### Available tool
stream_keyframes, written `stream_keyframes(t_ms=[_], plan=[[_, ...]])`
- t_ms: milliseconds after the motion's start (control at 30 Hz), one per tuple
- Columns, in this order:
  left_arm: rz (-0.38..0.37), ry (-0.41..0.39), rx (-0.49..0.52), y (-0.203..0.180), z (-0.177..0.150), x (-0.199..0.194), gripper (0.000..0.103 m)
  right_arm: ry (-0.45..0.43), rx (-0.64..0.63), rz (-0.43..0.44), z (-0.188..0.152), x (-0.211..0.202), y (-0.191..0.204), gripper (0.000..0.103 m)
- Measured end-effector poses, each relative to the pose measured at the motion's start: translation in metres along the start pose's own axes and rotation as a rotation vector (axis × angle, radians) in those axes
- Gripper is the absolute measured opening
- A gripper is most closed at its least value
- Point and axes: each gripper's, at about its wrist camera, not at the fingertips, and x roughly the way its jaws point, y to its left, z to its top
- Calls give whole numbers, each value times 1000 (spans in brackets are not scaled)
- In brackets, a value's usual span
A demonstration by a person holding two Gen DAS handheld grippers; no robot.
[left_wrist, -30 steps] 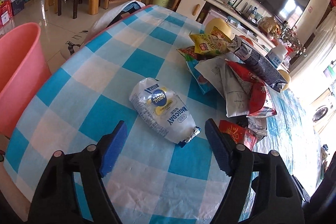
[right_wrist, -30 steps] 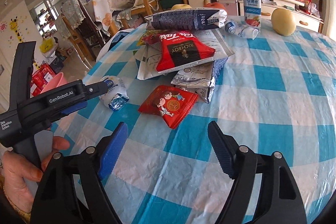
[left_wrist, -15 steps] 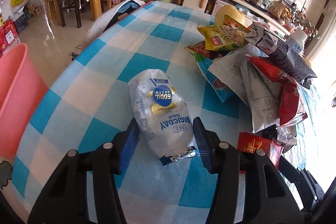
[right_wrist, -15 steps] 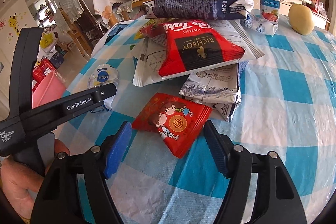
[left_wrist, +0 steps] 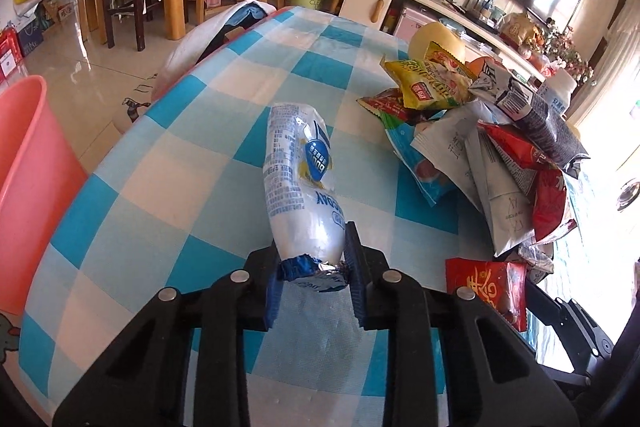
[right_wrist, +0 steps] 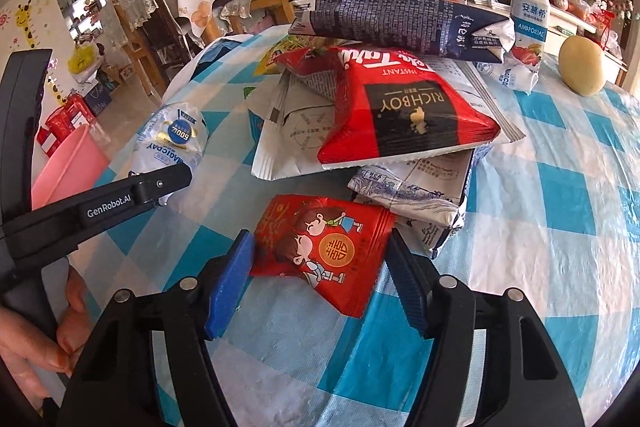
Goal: Collect trash
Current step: 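Grasp the red candy wrapper with the right tool while the left lifts the bottle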
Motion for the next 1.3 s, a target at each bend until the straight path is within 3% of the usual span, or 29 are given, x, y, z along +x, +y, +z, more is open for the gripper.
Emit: stream_keyframes(t_ms=[167,600,767,967,1300], plan=[[-12,-16,-28,7,3,-3,28,4,-1,18,1,2,-1,54],[-56,-83,-48,12,8,-27,26,-5,47,60,-3,-7,-5,42],[-93,-95,-65,17,7,-34,25,-34,52,67,-4,-21,-2,29],[-155,-76,-111,24,6,-35,25,-34,13,44,-6,-26,8,28],[-196,-175,-159,38,12,-66,25,-116,-28,63,8,-55,31,27]])
